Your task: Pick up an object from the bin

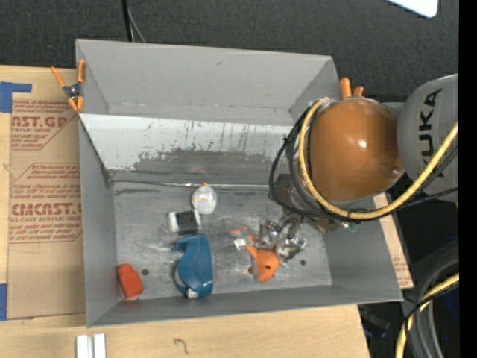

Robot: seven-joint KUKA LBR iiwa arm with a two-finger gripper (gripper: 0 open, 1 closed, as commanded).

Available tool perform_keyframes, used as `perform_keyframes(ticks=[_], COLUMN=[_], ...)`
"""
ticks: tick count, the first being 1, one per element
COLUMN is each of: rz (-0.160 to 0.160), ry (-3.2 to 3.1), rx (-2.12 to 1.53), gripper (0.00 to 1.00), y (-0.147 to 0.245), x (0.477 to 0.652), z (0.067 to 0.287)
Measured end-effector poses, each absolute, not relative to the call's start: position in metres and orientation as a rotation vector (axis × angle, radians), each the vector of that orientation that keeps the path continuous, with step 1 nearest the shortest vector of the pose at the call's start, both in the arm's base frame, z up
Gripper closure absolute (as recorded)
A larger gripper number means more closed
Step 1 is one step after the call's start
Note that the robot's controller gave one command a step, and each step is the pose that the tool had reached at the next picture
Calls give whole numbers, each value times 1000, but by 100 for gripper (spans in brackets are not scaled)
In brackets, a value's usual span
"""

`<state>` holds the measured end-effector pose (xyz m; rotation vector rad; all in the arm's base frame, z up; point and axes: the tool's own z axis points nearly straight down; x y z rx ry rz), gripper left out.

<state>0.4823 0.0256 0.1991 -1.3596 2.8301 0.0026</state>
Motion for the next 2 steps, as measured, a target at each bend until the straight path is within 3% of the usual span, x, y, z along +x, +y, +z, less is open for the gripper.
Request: perform_keyframes(ticks=[1, 2], rz=[3, 5], ry=[2830, 2782], rx=[-1360, -1462], gripper=[100, 100], y=[26, 28], x=[482, 496], z=[199, 252])
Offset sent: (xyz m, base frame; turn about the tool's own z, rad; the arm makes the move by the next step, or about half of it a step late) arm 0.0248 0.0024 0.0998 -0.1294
